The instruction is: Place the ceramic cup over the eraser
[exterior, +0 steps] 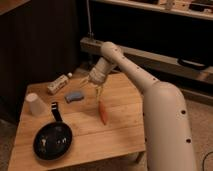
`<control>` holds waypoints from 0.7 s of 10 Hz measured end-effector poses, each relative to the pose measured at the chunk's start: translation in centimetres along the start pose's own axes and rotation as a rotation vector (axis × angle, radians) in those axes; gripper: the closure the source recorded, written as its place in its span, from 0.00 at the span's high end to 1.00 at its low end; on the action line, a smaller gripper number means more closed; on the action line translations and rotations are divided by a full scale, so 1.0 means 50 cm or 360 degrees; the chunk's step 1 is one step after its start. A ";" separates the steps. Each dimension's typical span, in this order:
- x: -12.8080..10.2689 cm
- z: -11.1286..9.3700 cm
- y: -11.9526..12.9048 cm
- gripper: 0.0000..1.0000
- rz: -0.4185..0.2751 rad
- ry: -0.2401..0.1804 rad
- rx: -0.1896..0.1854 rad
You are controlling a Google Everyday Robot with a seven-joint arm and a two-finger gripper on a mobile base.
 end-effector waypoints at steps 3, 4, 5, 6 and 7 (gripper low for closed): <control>-0.024 0.018 -0.052 0.80 -0.0100 0.0118 -0.0041; -0.037 0.027 -0.073 0.80 -0.0144 0.0181 -0.0045; -0.045 0.033 -0.084 0.80 -0.0165 0.0237 -0.0042; -0.052 0.033 -0.085 0.80 -0.0170 0.0325 -0.0036; -0.057 0.035 -0.079 0.80 -0.0166 0.0405 -0.0028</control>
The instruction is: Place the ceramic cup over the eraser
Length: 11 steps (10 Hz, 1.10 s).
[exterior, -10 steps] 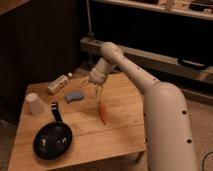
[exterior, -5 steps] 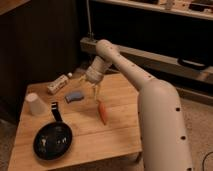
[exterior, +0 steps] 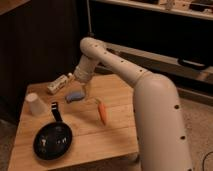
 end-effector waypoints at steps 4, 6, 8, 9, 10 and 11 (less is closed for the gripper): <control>-0.001 0.028 -0.024 0.80 0.0007 0.0002 0.0022; -0.003 0.039 -0.068 0.80 -0.0027 -0.0016 0.0040; -0.008 0.046 -0.124 0.80 -0.0092 -0.0033 0.0053; -0.011 0.045 -0.139 0.80 -0.0120 -0.0036 0.0056; -0.014 0.044 -0.155 0.80 -0.0149 -0.0040 0.0060; -0.018 0.045 -0.175 0.80 -0.0186 -0.0051 0.0065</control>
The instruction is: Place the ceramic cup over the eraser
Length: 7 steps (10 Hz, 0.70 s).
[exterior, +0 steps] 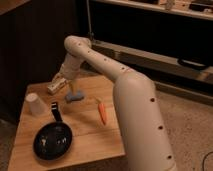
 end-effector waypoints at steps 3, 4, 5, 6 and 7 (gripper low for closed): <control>-0.010 0.024 -0.046 0.80 -0.0089 -0.0061 -0.0003; -0.014 0.030 -0.057 0.80 -0.0120 -0.0080 -0.0001; -0.018 0.034 -0.063 0.80 -0.0141 -0.0092 -0.0001; -0.031 0.047 -0.083 0.80 -0.0186 -0.0114 -0.0002; -0.038 0.054 -0.092 0.80 -0.0210 -0.0124 -0.0005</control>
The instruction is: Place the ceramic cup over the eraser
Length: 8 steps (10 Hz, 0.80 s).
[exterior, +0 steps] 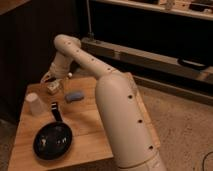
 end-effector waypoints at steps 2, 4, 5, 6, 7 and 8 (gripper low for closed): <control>-0.016 0.018 -0.027 0.80 -0.0066 -0.0017 -0.0014; -0.035 0.033 -0.048 0.80 -0.0114 -0.0025 -0.0031; -0.035 0.037 -0.053 0.80 -0.0128 -0.0023 -0.0043; -0.040 0.045 -0.067 0.80 -0.0144 -0.0024 -0.0055; -0.046 0.055 -0.087 0.80 -0.0164 -0.0023 -0.0061; -0.047 0.058 -0.094 0.80 -0.0170 -0.0017 -0.0068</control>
